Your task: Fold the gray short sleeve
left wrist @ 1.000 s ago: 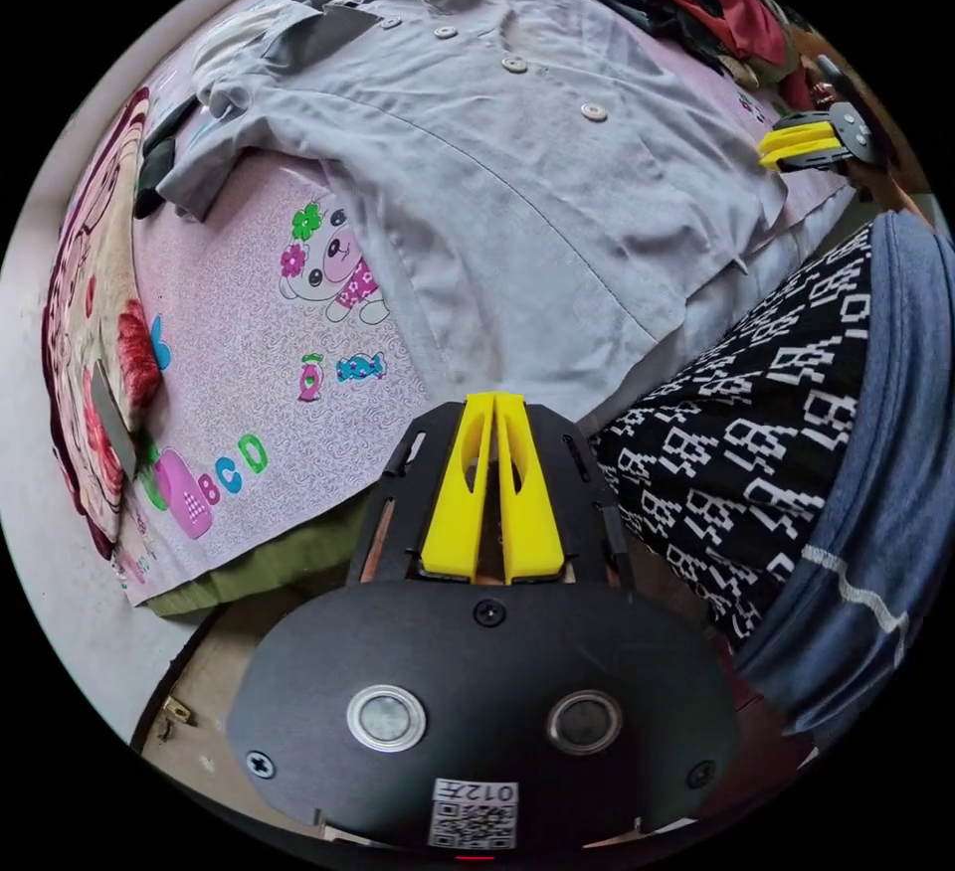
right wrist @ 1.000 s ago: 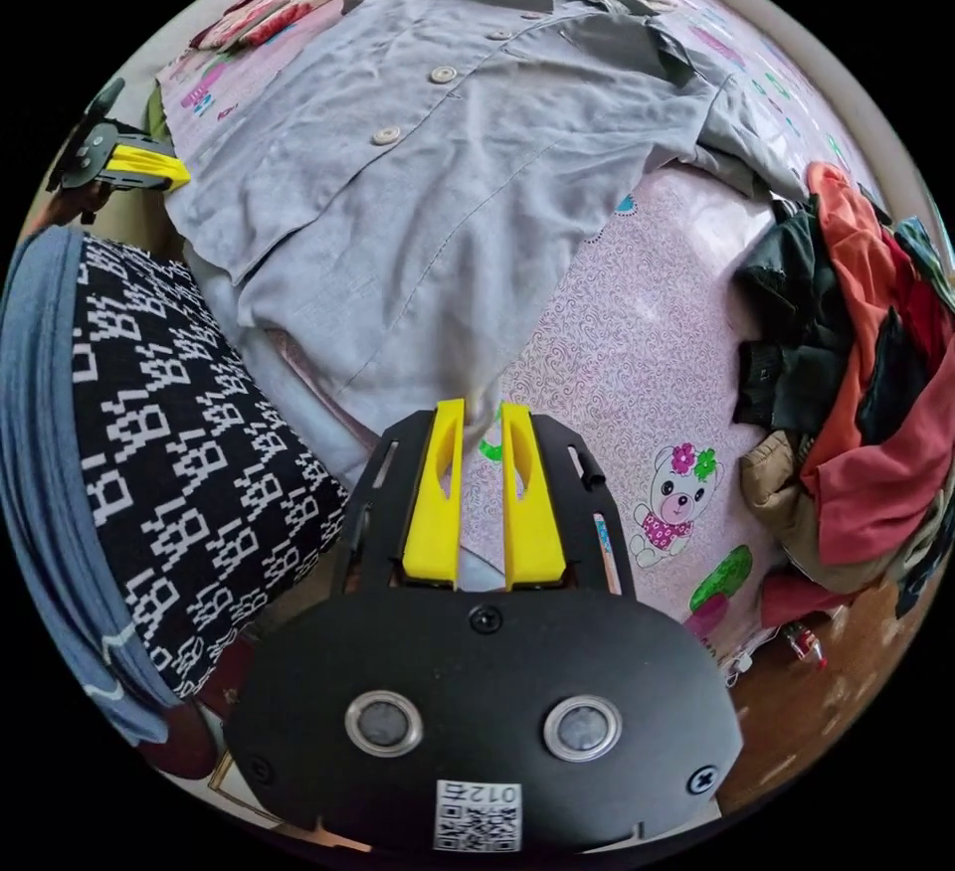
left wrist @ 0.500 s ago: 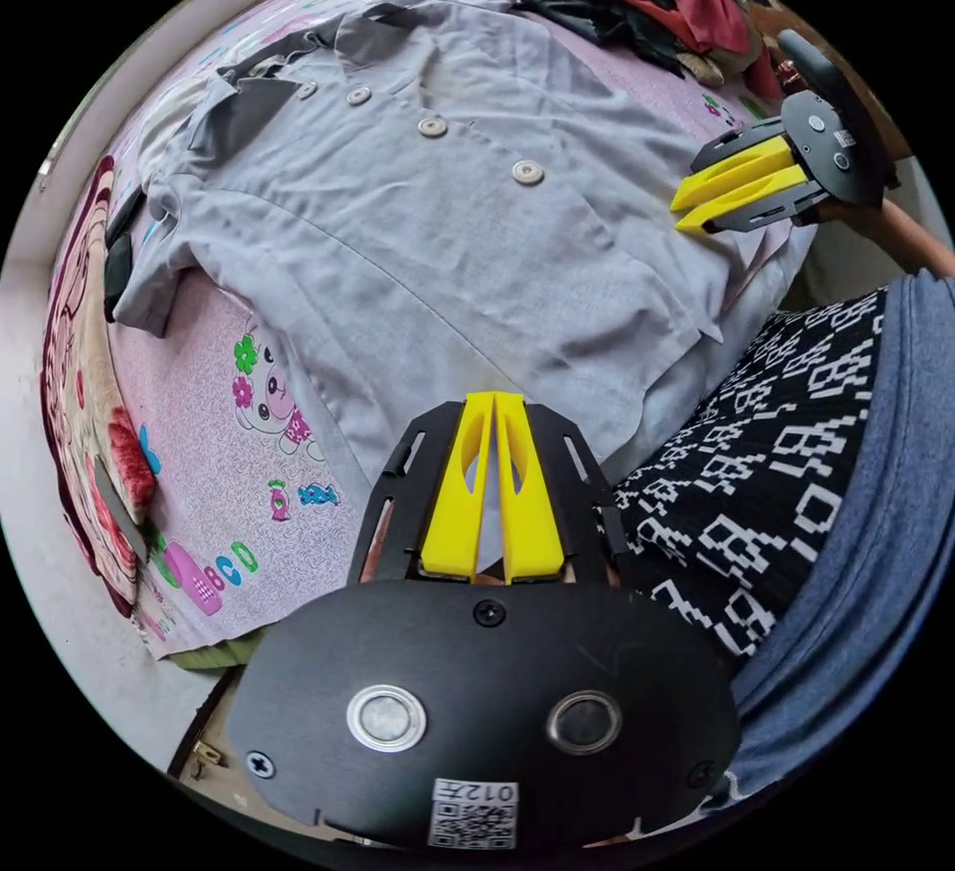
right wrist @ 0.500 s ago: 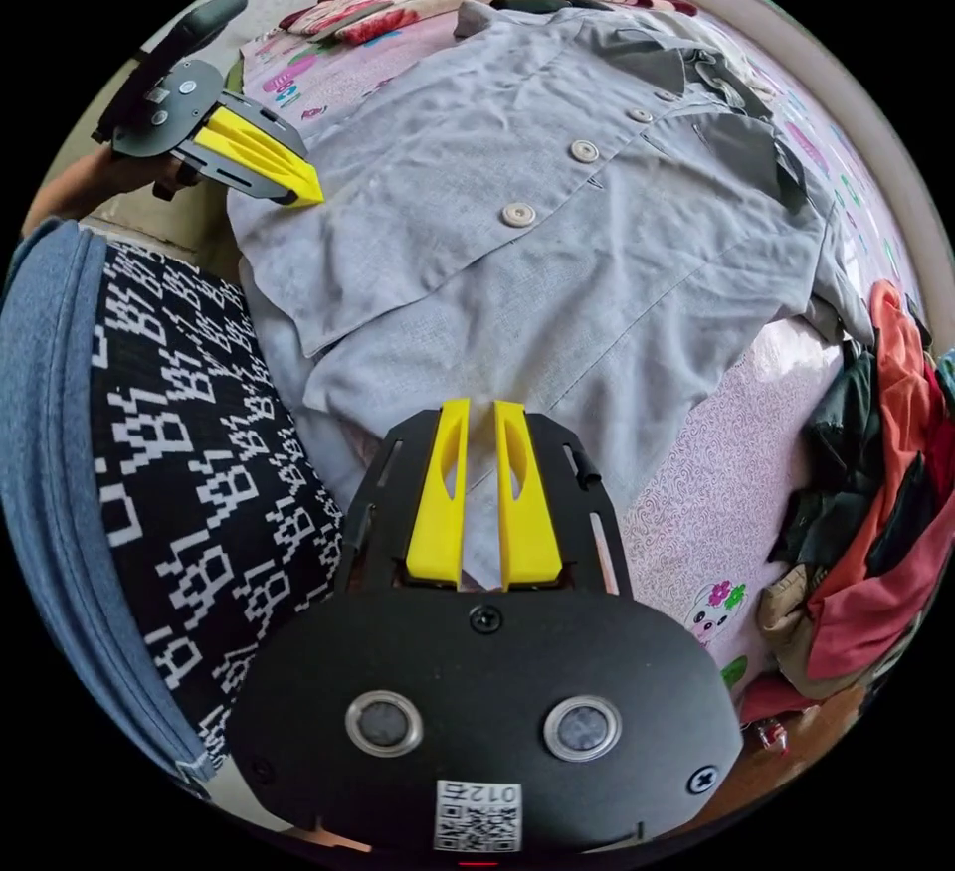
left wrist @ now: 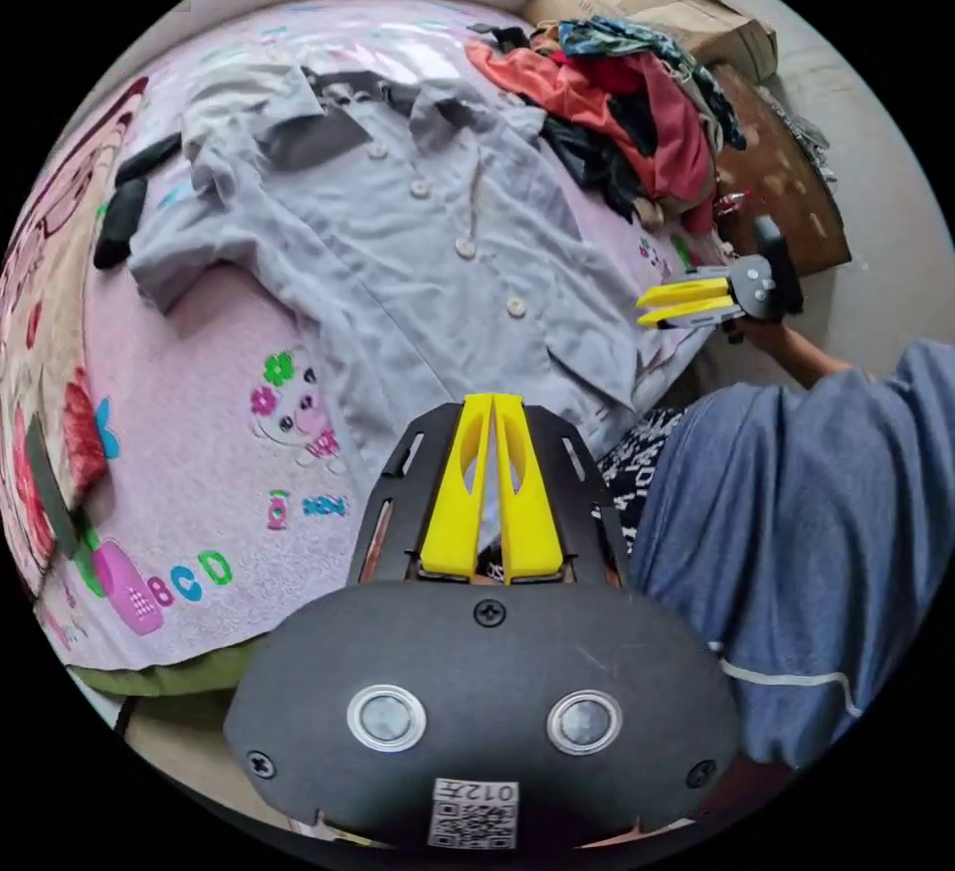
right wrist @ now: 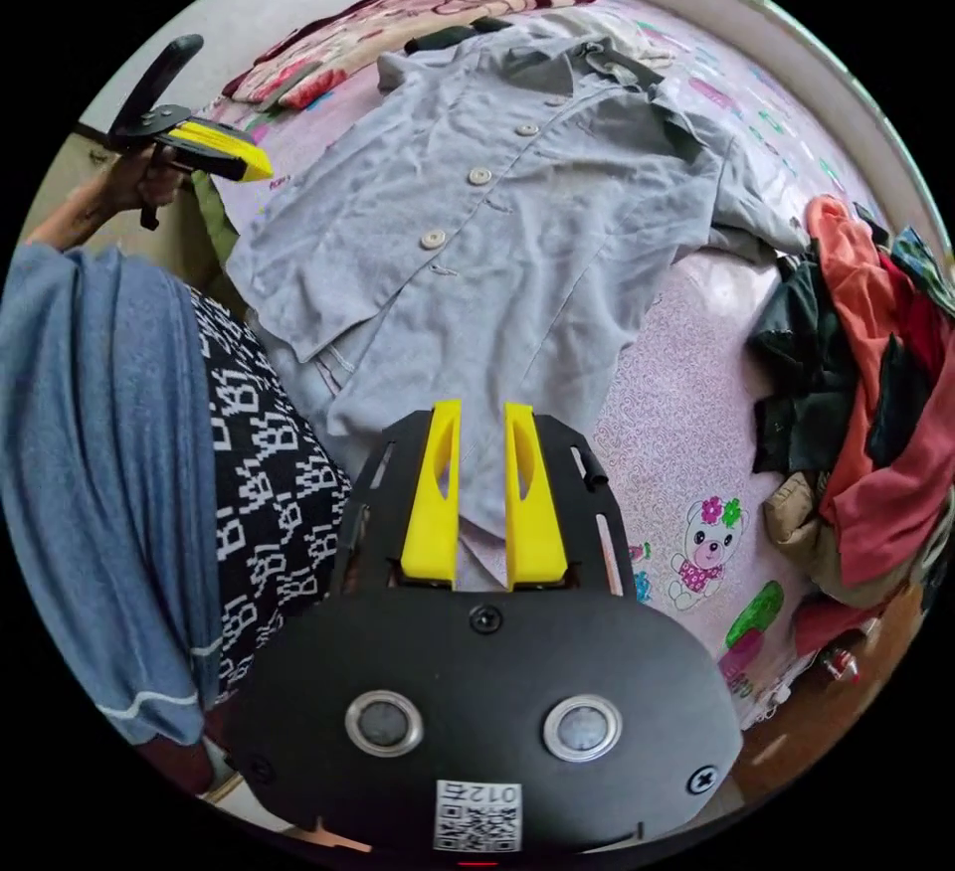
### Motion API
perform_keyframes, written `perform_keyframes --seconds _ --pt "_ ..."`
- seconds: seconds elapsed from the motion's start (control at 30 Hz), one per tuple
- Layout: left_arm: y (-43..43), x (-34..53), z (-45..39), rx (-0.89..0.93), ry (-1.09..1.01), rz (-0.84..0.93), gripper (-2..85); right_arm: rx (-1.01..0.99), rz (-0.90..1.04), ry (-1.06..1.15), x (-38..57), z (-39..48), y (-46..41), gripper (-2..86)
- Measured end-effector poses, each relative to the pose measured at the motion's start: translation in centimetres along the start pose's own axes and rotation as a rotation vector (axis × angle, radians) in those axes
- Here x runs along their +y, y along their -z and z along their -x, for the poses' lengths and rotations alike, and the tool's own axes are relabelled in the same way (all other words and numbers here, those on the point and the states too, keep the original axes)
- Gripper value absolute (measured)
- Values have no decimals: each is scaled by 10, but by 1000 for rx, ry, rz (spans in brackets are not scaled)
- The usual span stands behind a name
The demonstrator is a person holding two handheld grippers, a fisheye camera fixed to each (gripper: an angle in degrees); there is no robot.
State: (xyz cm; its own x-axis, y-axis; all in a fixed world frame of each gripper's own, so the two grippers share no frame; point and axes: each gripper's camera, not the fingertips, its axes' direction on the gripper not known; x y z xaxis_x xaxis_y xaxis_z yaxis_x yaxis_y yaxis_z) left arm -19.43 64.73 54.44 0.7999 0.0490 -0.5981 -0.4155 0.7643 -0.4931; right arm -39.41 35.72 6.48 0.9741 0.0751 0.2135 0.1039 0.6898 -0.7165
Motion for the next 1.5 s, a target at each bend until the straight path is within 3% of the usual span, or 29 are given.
perform_keyframes --seconds 0.17,0.47,0.67,0.87,1.03,1.27,1.5 --pt "3 -111 11 -220 -182 -109 10 -7 -21 -128 1 38 -17 80" --pt "-56 -260 31 -253 -242 -14 33 83 4 -272 4 56 -27 90" --pt "-91 -304 31 -215 -284 144 25 75 -39 -332 9 53 -15 91" --pt "-103 -326 22 -285 -321 177 3 75 -35 -338 12 56 -13 97" --pt "-95 -342 22 -237 -321 166 -1 104 -5 -274 10 65 -18 110" --pt "-85 -366 16 -203 -346 180 -2 257 33 -271 15 62 -15 25" --pt "-67 -395 10 -114 -336 197 -2 133 -4 -370 32 32 17 10"
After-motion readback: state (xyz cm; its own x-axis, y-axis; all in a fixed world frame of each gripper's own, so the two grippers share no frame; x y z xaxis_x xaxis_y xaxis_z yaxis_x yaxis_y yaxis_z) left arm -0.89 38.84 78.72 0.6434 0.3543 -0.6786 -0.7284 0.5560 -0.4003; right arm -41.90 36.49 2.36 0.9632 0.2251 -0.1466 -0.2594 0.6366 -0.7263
